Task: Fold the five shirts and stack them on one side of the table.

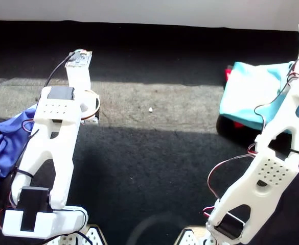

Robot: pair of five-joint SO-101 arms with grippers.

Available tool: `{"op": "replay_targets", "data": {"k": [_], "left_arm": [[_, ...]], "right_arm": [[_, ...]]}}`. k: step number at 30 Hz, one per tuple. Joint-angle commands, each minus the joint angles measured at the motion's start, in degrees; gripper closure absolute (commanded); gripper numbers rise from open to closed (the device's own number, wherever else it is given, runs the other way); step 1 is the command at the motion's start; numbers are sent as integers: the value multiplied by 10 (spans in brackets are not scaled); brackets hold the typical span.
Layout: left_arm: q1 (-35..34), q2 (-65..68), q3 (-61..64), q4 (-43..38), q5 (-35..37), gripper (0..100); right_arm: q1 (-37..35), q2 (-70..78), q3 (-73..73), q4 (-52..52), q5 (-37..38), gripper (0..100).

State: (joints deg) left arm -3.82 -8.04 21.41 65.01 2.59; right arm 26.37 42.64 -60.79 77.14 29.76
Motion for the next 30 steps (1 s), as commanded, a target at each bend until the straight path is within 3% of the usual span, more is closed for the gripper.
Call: {"op": "replay_targets", "data": {"k": [1,6,12,17,24,26,29,30], "left_arm": [[0,-25,-2,-7,-4,991],[0,-25,-2,-8,-4,991],[0,-25,-2,-6,-4,991],[0,-25,-2,-6,-4,991],[-1,-26,-4,-5,-4,991],[-1,-28,-4,-5,-3,991],[-1,-28,-4,-5,-3,991],[-2,-28,-4,-4,-3,991]], "right_arm": [[7,0,-29,-52,8,993],[3,15,-29,-75,9,985],[14,21,-29,-72,5,697],[17,21,-59,-95,0,741],[1,20,-149,-80,-128,749],[-11,20,-160,-69,-132,812],[-23,24,-159,-72,-130,998],[-29,26,-157,-68,-126,978]]}}
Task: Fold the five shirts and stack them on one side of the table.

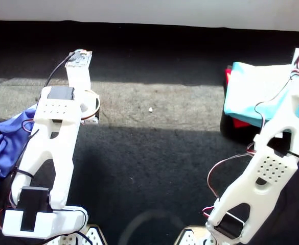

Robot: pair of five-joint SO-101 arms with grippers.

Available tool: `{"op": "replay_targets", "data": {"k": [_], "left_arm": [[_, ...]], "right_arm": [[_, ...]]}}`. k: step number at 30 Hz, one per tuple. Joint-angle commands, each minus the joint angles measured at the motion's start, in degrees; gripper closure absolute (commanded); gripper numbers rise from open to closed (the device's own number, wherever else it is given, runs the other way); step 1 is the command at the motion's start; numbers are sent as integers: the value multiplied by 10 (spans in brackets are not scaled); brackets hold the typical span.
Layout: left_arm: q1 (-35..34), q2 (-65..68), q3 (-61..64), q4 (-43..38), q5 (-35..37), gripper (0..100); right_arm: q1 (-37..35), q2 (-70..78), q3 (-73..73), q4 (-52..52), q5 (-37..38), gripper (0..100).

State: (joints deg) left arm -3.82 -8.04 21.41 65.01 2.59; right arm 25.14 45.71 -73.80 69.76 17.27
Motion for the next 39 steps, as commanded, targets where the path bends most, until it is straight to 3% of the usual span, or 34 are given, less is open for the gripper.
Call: {"op": "replay_targets", "data": {"k": [1,6,13,22,26,33,39], "left_arm": [[-2,-28,-4,-4,-3,991],[-2,-28,-4,-4,-3,991],[-2,-27,-4,-4,-4,991],[-2,-29,-3,-3,-4,991],[-5,-32,-22,43,-5,991],[-103,-32,-73,115,-12,981],[-206,-32,-143,178,-108,835]], "right_arm": [[-20,-4,-20,7,1,962],[-18,33,23,-22,1,984],[37,102,23,-86,1,984],[33,113,17,-83,-1,984],[32,85,-26,-53,-2,983],[31,22,-104,26,-2,982],[17,-44,-112,106,-2,922]]}}
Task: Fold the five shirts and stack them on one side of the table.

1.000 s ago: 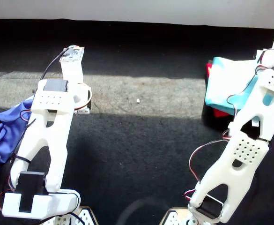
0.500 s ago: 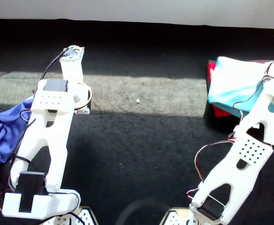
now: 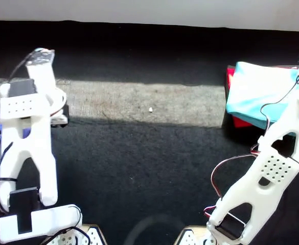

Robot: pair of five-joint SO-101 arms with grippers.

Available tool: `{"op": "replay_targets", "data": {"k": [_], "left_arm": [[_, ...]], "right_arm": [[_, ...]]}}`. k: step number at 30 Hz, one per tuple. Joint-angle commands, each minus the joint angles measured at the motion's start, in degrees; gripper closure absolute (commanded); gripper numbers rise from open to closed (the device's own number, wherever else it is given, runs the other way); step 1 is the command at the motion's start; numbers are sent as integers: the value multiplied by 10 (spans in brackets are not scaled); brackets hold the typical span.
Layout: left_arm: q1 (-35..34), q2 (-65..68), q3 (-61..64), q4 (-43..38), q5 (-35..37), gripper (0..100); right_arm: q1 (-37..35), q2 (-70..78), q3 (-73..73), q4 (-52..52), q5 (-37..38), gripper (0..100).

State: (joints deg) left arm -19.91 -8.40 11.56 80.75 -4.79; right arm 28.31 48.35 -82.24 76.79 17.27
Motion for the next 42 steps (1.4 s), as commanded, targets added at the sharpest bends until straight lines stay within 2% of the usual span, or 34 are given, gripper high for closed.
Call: {"op": "replay_targets", "data": {"k": [1,6,12,19,24,29,34,38,40,42], "left_arm": [[-65,-29,-53,23,-44,816],[-163,-22,-70,15,-83,793],[-277,-22,-29,-70,-127,791],[-412,-22,-7,-117,-213,790],[-480,-22,41,-181,-262,790],[-495,-22,112,-256,-281,790],[-479,-22,166,-307,-281,790],[-455,-22,198,-307,-281,794],[-435,-23,210,-305,-279,841],[-405,-28,216,-303,-270,976]], "right_arm": [[-22,-80,-28,51,-2,898],[-58,-123,-31,125,-2,859],[-113,-189,-28,211,1,859],[-152,-231,-26,241,-1,859],[-154,-267,-25,244,-1,859],[-173,-335,30,245,-1,859],[-233,-487,273,244,-1,859],[-290,-633,479,243,-2,859],[-313,-699,568,241,-2,859],[-330,-752,649,240,-2,859]]}}
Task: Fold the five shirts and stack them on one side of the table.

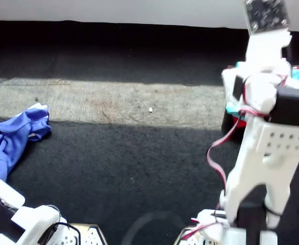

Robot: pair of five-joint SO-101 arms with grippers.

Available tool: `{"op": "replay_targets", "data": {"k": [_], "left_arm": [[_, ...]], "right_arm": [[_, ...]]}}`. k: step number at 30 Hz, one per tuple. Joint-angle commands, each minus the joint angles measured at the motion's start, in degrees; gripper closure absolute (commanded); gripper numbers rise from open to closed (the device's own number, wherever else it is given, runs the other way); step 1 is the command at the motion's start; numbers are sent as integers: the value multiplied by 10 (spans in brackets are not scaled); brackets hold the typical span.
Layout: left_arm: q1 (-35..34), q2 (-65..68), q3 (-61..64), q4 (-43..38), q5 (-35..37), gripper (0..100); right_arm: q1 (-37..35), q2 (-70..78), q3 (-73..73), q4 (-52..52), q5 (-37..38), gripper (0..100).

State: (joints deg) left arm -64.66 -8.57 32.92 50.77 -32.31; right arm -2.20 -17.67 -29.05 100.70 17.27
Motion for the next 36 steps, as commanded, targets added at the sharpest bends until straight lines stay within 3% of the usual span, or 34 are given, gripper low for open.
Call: {"op": "replay_targets", "data": {"k": [1,11,14,19,25,31,36], "left_arm": [[58,-27,0,5,24,998],[275,-27,-145,209,152,992],[291,-27,-197,237,172,991],[242,-22,-226,256,165,967],[124,-20,-207,245,97,768],[9,-19,-179,126,47,763],[-8,22,-134,40,15,762]], "right_arm": [[-29,-113,155,0,-2,859],[-29,-211,406,-29,-3,859],[-29,-230,447,-49,-3,859],[-29,-254,470,-51,-3,859],[-29,-253,470,-51,0,859],[-31,-253,470,-52,1,859],[-31,-253,470,-52,1,859]]}}
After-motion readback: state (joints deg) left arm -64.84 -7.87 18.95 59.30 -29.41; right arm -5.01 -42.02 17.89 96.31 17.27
